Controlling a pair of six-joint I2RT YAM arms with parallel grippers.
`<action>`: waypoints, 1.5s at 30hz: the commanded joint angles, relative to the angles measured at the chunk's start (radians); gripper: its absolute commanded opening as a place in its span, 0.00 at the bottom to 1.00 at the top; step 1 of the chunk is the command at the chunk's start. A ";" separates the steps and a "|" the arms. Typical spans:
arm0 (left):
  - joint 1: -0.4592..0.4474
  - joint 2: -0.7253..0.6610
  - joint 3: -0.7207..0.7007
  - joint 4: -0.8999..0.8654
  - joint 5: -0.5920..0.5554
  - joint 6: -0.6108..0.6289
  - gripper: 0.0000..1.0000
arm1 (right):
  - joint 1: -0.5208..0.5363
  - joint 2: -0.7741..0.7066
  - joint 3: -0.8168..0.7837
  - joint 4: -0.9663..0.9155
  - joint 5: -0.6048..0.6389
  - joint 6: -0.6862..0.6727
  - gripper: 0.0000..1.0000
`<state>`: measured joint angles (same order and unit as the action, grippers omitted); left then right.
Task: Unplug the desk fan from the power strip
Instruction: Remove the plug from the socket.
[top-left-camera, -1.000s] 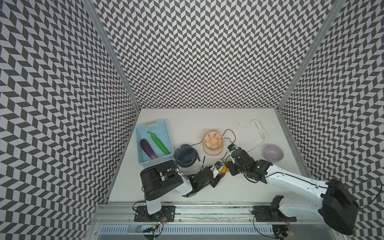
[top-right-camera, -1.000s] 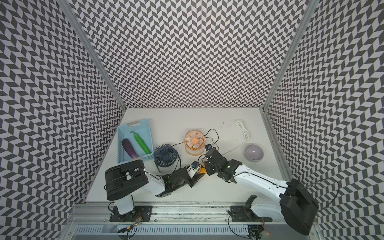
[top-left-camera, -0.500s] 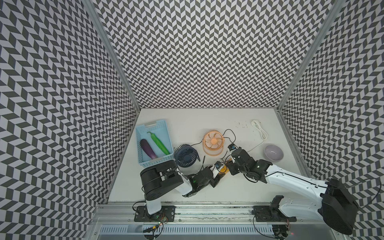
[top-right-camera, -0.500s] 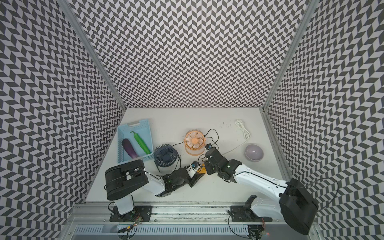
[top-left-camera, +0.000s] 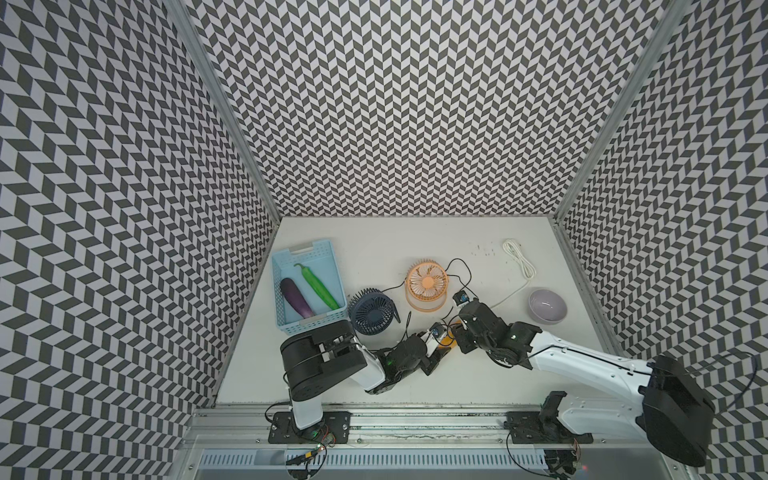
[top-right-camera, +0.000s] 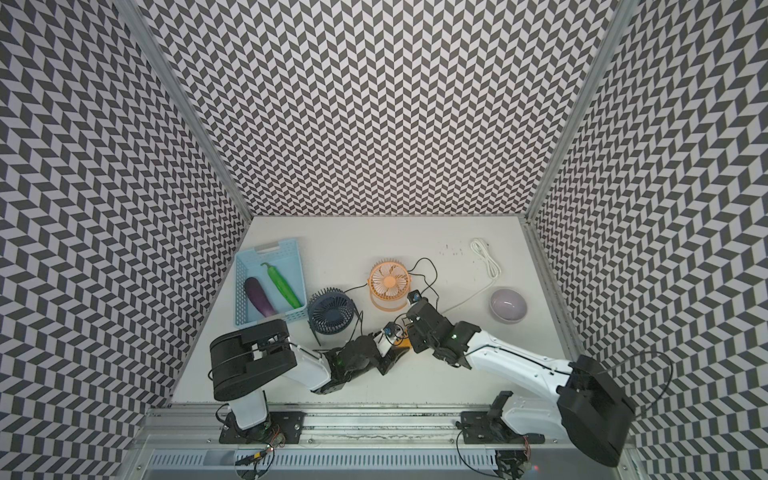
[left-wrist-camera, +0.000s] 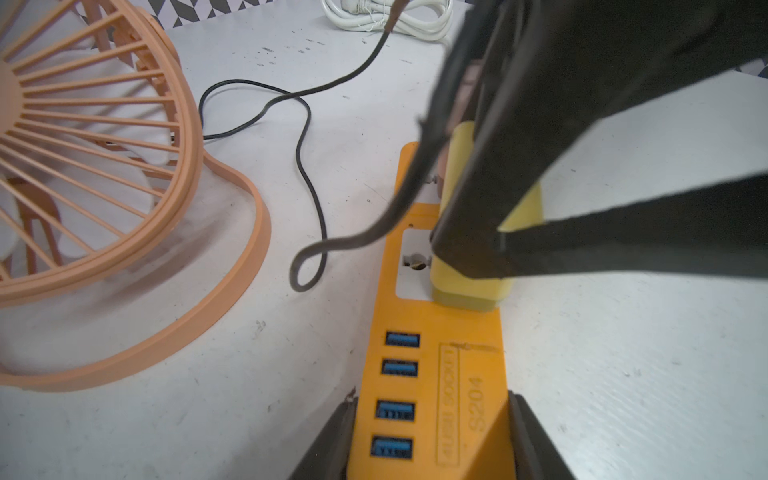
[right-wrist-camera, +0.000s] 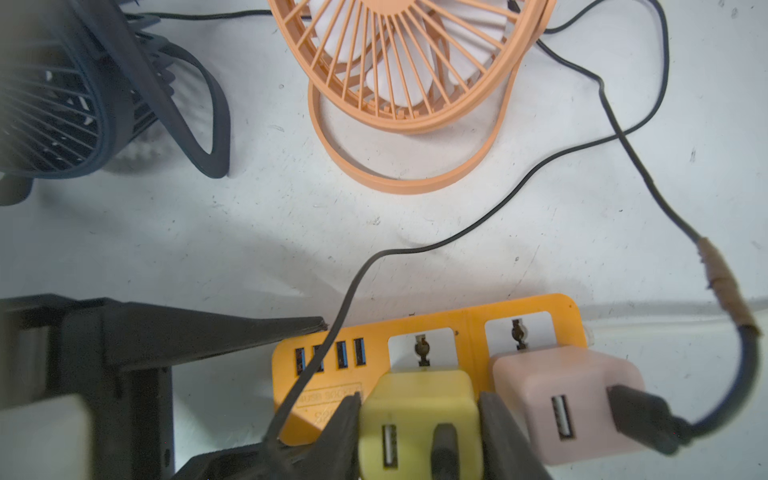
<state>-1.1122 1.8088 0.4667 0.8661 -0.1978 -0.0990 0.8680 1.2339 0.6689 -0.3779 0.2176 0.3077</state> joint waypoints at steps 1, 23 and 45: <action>0.005 0.041 0.008 -0.068 -0.009 -0.004 0.29 | 0.053 0.006 0.049 0.132 -0.150 0.057 0.06; 0.005 0.045 0.012 -0.069 0.006 -0.006 0.29 | 0.036 0.023 0.080 0.090 -0.156 0.056 0.05; 0.005 0.043 0.008 -0.063 0.012 -0.008 0.28 | -0.036 -0.050 0.060 0.077 -0.184 0.047 0.05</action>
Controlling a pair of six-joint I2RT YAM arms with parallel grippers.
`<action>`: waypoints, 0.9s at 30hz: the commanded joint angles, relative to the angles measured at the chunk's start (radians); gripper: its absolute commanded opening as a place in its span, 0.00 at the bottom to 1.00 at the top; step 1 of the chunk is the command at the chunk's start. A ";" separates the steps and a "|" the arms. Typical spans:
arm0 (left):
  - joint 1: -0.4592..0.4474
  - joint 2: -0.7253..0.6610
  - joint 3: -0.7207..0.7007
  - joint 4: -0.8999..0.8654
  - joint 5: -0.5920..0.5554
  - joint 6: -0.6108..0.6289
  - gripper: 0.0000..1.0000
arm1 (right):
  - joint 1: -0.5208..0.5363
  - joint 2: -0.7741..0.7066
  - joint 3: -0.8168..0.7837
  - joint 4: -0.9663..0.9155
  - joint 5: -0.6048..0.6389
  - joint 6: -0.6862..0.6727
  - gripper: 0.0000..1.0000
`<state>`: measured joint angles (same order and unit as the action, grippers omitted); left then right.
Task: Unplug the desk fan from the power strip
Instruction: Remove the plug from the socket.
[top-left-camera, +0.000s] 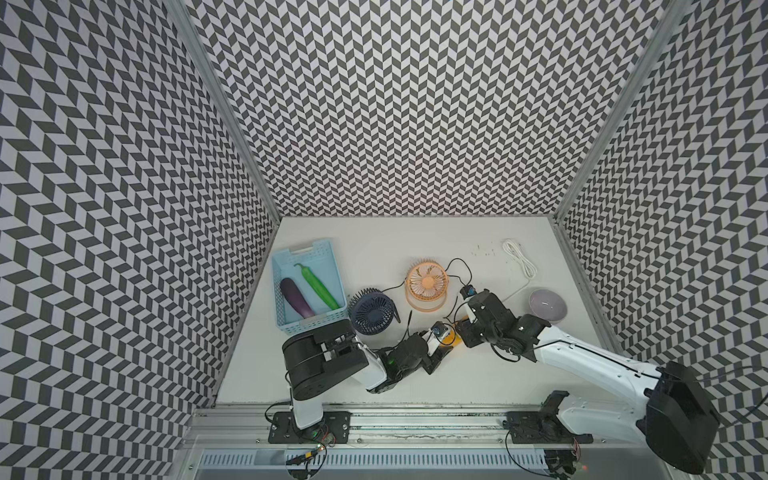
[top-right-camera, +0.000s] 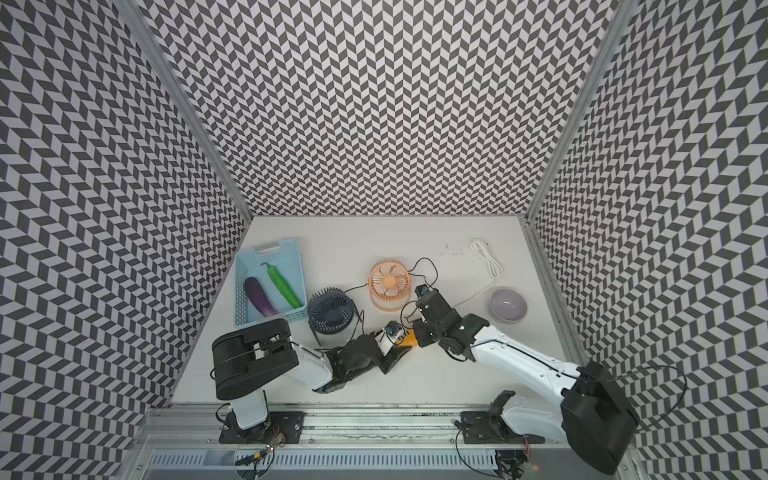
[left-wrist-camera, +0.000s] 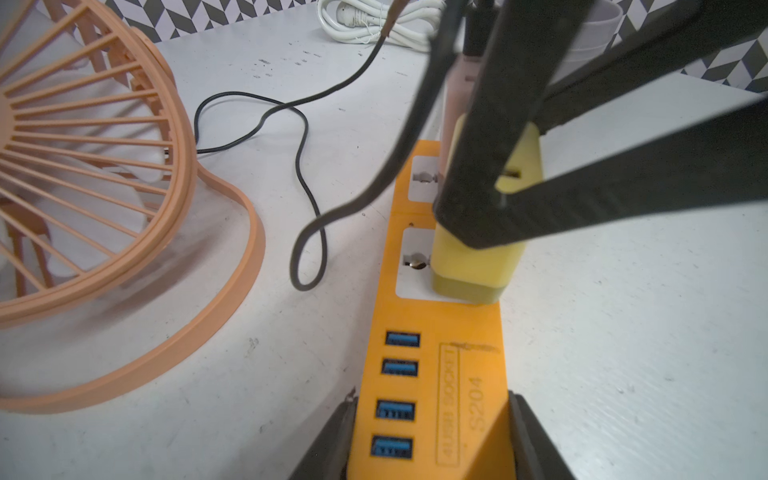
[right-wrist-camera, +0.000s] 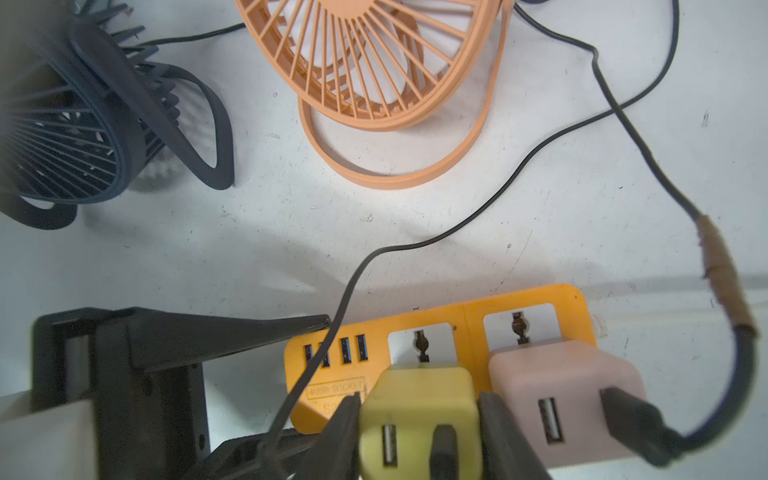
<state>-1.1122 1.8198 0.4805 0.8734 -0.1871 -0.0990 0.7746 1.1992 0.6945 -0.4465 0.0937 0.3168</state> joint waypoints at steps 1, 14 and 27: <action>0.005 0.033 -0.005 -0.071 0.002 -0.007 0.28 | 0.089 -0.003 0.043 0.147 -0.047 0.039 0.05; 0.005 0.033 -0.005 -0.074 -0.001 -0.011 0.29 | 0.081 0.011 0.055 0.128 -0.032 0.049 0.05; 0.005 0.028 -0.008 -0.074 -0.002 -0.010 0.28 | 0.045 -0.001 0.020 0.154 -0.085 0.049 0.05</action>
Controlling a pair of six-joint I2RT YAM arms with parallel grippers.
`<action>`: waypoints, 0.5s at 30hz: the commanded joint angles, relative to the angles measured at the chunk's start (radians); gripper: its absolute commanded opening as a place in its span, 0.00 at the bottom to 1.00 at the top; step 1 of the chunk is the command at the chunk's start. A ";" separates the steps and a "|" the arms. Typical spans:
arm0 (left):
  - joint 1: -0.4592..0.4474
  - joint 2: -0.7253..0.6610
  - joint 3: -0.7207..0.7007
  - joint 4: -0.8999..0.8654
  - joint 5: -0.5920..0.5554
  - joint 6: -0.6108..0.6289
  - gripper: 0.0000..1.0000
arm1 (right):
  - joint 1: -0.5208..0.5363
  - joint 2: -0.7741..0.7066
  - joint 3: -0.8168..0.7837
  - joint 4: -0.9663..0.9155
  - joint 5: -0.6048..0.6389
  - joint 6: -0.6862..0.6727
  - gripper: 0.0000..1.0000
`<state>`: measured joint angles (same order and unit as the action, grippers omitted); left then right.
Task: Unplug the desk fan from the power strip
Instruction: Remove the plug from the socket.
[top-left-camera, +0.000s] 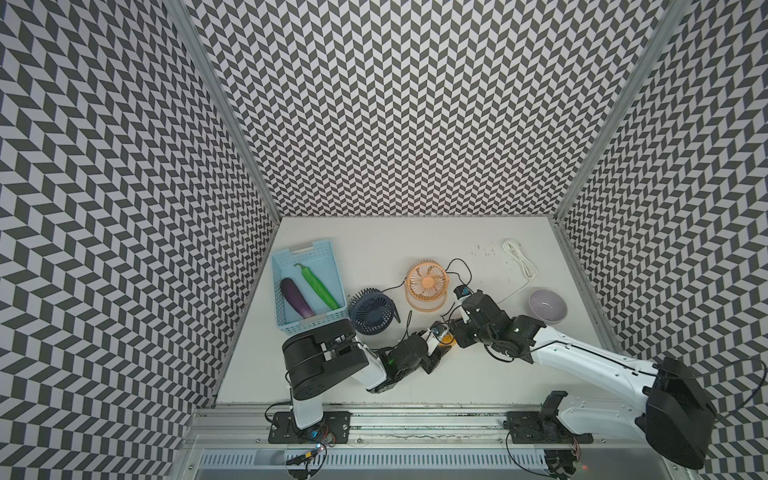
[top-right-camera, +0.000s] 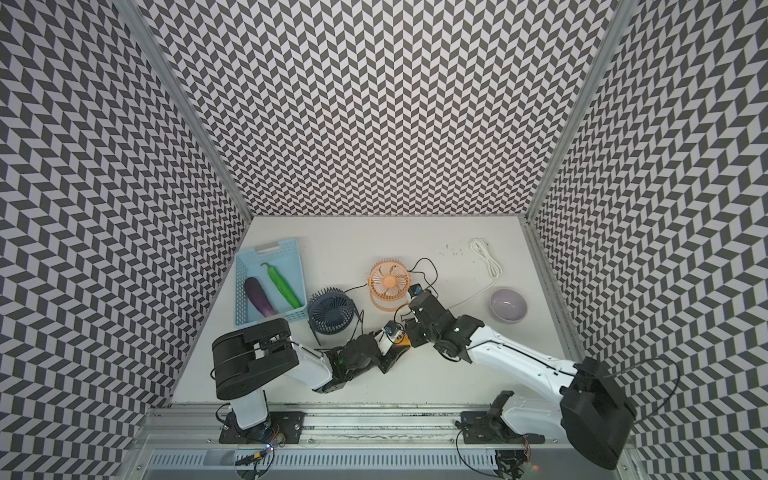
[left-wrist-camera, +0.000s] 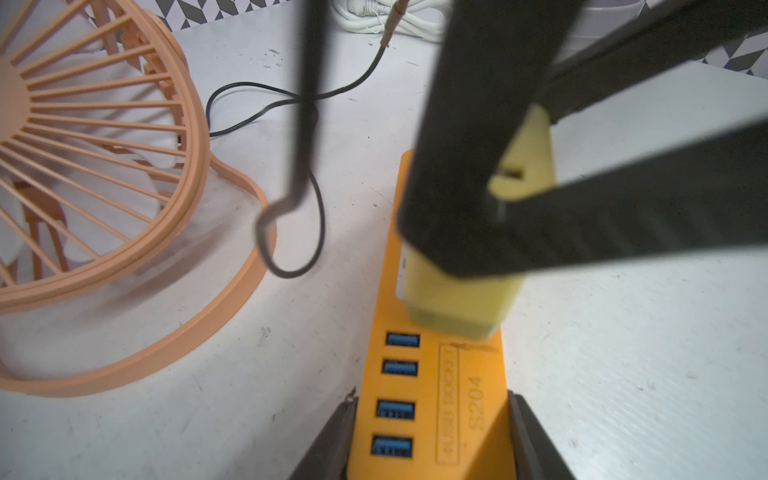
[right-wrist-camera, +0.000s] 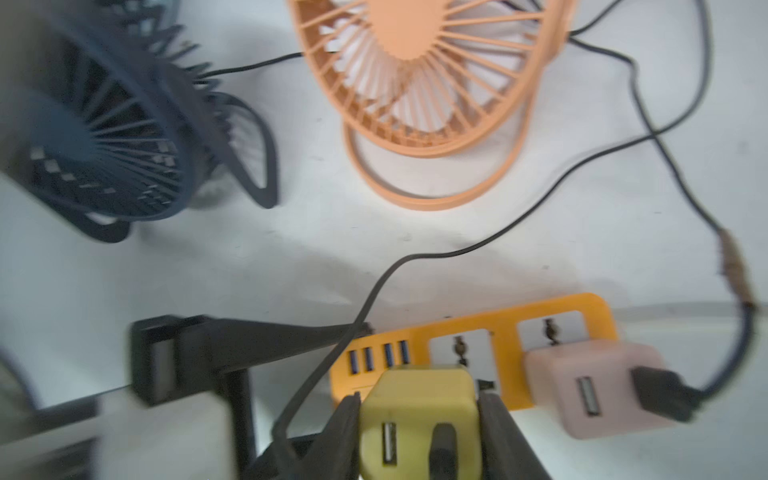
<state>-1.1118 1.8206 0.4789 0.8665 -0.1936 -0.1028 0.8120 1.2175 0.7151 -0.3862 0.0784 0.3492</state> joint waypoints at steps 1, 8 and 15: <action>0.004 0.026 -0.005 -0.067 0.004 -0.006 0.28 | 0.008 -0.013 -0.001 0.096 -0.072 0.016 0.05; 0.004 0.028 -0.005 -0.067 0.002 -0.008 0.28 | 0.006 -0.017 -0.010 0.096 -0.060 0.018 0.05; 0.005 0.023 -0.006 -0.070 -0.001 -0.009 0.29 | -0.026 -0.040 0.027 0.056 -0.044 0.006 0.05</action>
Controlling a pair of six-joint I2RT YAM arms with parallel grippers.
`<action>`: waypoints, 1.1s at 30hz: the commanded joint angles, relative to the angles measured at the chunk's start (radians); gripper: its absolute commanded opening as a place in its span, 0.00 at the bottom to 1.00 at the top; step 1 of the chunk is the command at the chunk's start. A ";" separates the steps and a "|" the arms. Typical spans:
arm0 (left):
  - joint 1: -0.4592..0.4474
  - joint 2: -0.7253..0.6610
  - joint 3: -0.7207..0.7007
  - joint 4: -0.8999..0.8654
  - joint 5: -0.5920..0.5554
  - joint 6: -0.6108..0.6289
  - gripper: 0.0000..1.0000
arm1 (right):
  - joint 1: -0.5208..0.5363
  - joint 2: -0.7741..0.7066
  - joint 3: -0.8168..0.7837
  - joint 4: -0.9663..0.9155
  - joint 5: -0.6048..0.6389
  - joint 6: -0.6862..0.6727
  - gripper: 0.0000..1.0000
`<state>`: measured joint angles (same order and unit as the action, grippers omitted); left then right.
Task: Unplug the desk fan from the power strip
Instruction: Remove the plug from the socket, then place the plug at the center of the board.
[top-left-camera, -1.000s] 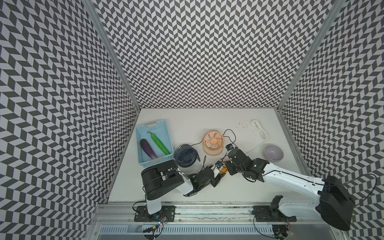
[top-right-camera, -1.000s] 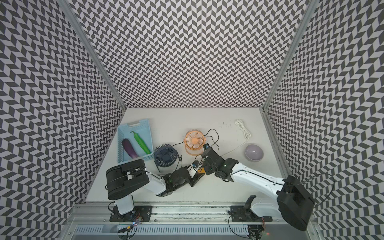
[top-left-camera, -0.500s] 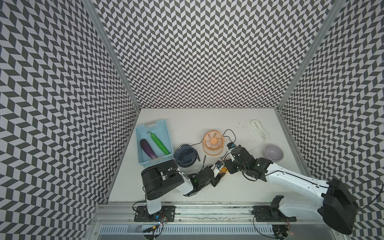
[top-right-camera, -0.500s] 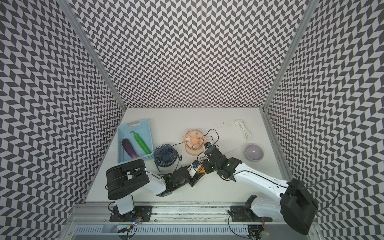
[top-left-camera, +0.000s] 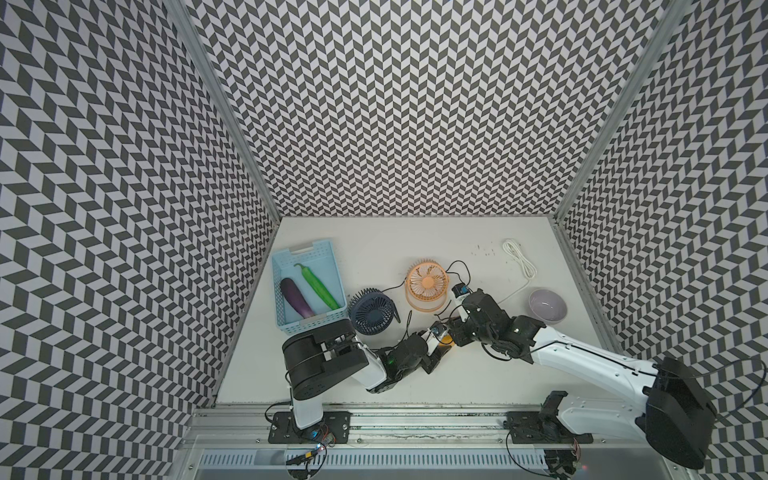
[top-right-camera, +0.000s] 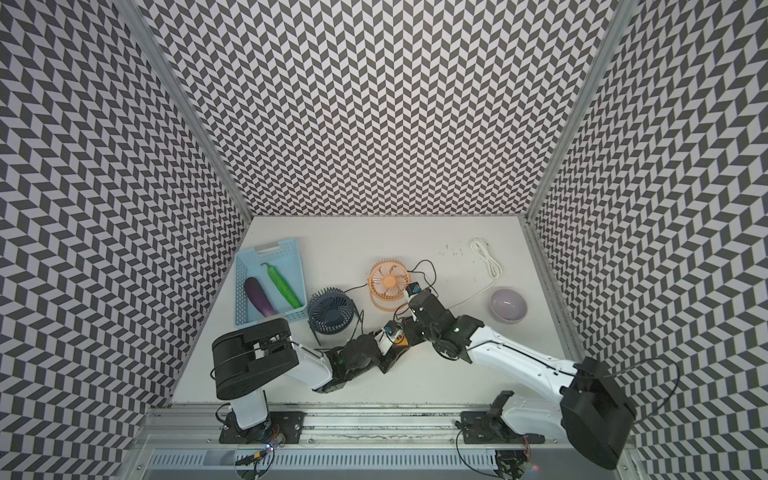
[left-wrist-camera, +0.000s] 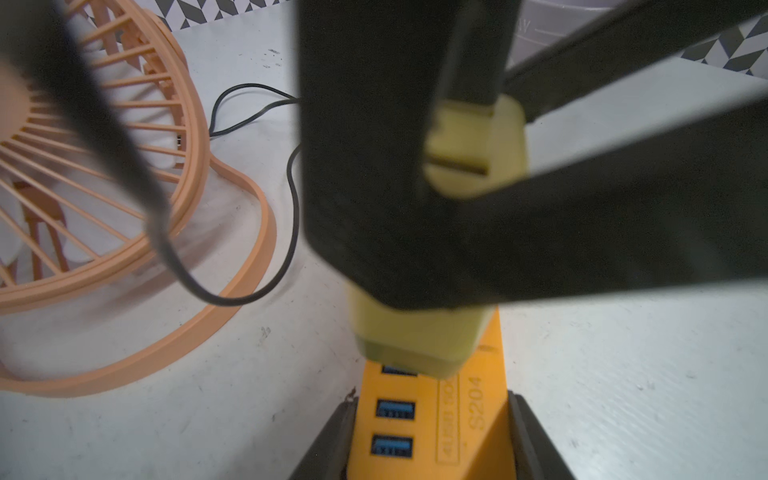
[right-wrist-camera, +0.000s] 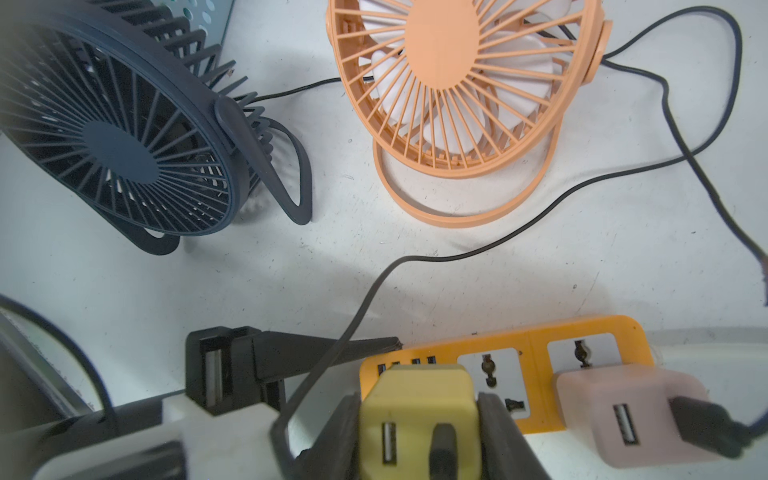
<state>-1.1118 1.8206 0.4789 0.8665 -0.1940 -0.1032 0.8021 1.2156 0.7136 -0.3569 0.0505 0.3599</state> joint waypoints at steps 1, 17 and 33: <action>0.004 0.023 -0.005 -0.072 -0.001 -0.008 0.29 | -0.029 -0.045 0.037 0.022 -0.017 -0.006 0.05; -0.001 0.025 0.008 -0.098 -0.005 -0.012 0.31 | -0.268 -0.054 0.177 0.081 0.017 0.009 0.05; -0.011 0.033 0.016 -0.106 0.000 -0.012 0.32 | -0.442 0.231 0.299 0.188 -0.143 0.087 0.05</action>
<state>-1.1149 1.8206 0.4896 0.8501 -0.1970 -0.1059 0.3744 1.4033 0.9638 -0.2310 -0.0494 0.4255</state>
